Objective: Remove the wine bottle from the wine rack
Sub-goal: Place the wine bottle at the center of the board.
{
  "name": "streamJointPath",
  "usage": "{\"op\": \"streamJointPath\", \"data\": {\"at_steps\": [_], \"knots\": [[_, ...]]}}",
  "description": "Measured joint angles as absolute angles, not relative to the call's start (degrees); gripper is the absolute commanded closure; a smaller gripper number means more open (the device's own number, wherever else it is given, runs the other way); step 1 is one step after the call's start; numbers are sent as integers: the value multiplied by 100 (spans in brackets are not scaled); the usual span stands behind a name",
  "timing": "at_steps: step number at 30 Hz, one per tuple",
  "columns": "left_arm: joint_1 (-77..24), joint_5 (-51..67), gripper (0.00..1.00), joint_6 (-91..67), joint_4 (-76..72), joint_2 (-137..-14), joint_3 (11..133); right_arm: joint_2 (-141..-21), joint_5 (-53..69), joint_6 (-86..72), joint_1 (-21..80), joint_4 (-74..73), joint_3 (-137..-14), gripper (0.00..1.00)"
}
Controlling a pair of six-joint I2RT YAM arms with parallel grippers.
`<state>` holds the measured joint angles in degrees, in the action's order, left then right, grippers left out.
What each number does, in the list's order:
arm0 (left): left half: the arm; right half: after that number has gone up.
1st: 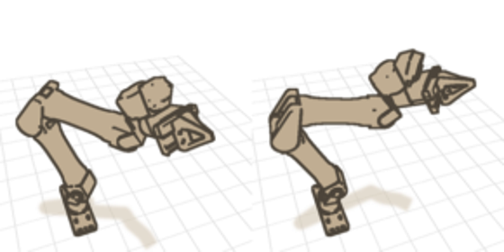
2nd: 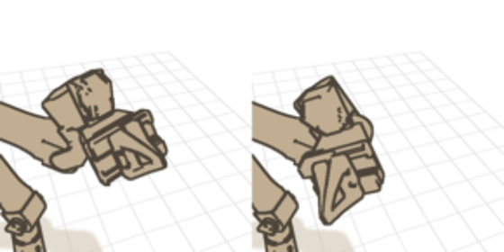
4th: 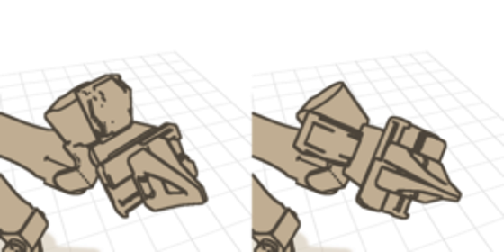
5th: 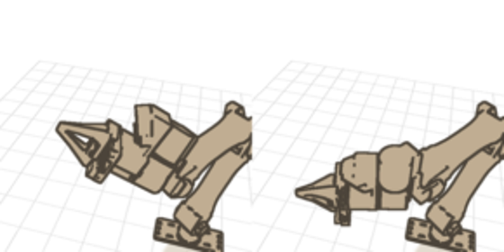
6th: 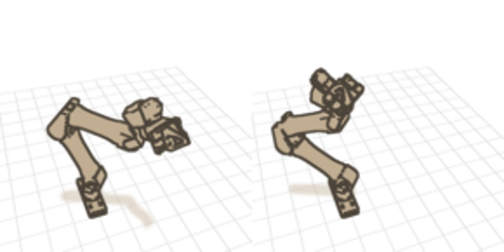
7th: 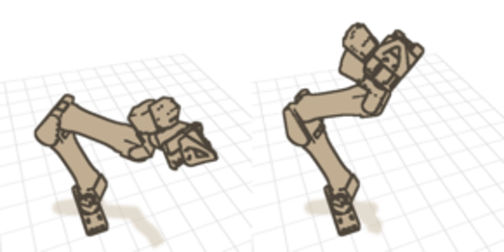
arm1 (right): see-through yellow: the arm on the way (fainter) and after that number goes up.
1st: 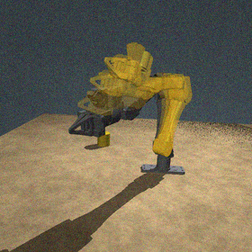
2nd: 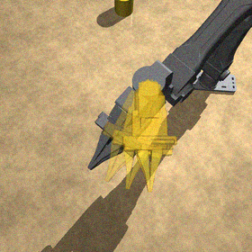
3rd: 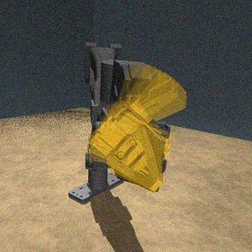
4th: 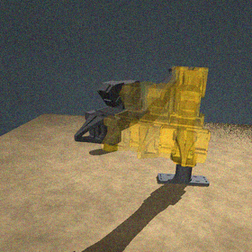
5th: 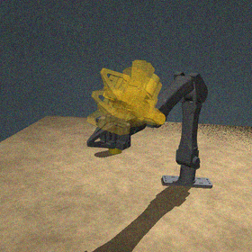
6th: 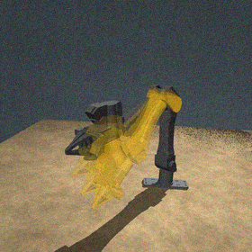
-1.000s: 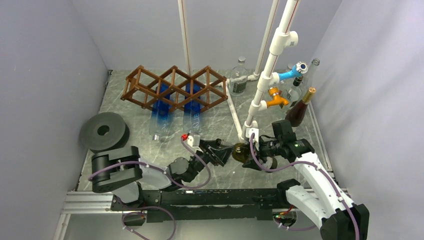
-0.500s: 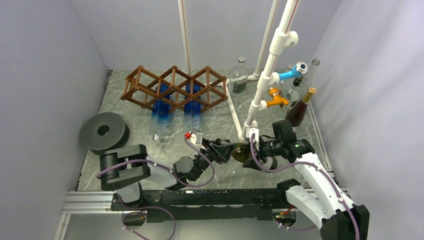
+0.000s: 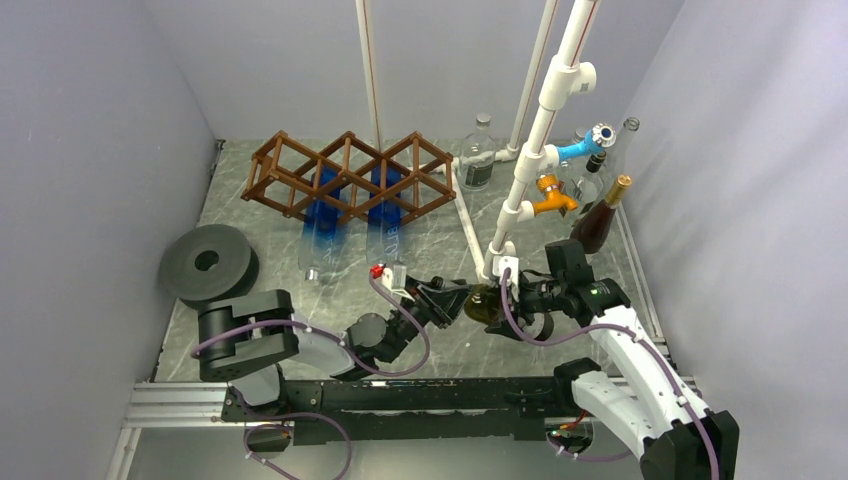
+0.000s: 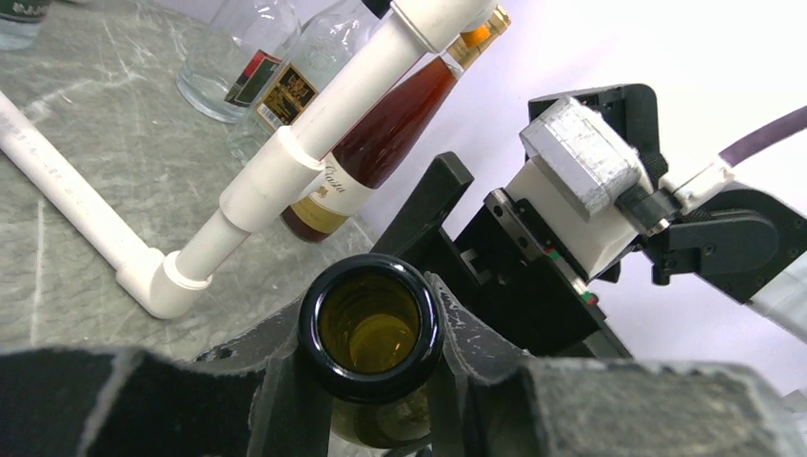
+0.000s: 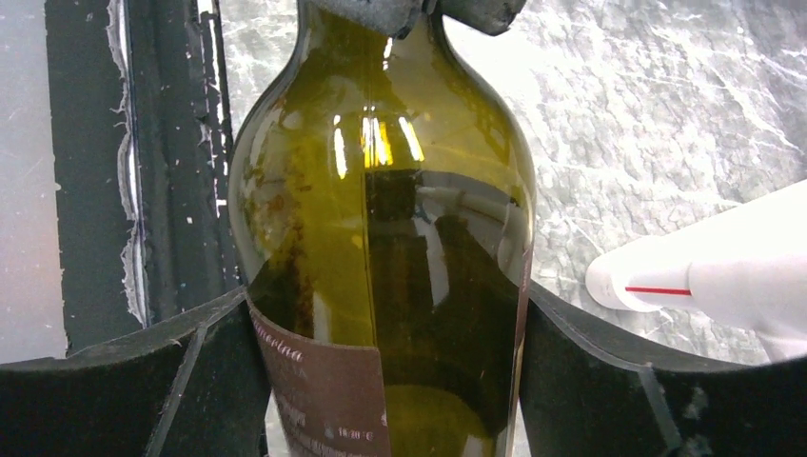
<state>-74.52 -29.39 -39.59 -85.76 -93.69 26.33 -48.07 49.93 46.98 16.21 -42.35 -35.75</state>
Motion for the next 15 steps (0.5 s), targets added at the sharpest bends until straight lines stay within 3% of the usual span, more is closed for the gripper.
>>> {"op": "streamJointPath", "data": {"at_steps": [2, 15], "knots": [[-7456, -2943, 100, -3863, -8541, -9308, 2613, -4790, 5052, 4700, 1621, -4235, -3575, 1], [-7435, -3301, 100, -2941, -7229, -7760, 2252, -4493, 5465, 4818, 1385, -4392, -3835, 0]]}}
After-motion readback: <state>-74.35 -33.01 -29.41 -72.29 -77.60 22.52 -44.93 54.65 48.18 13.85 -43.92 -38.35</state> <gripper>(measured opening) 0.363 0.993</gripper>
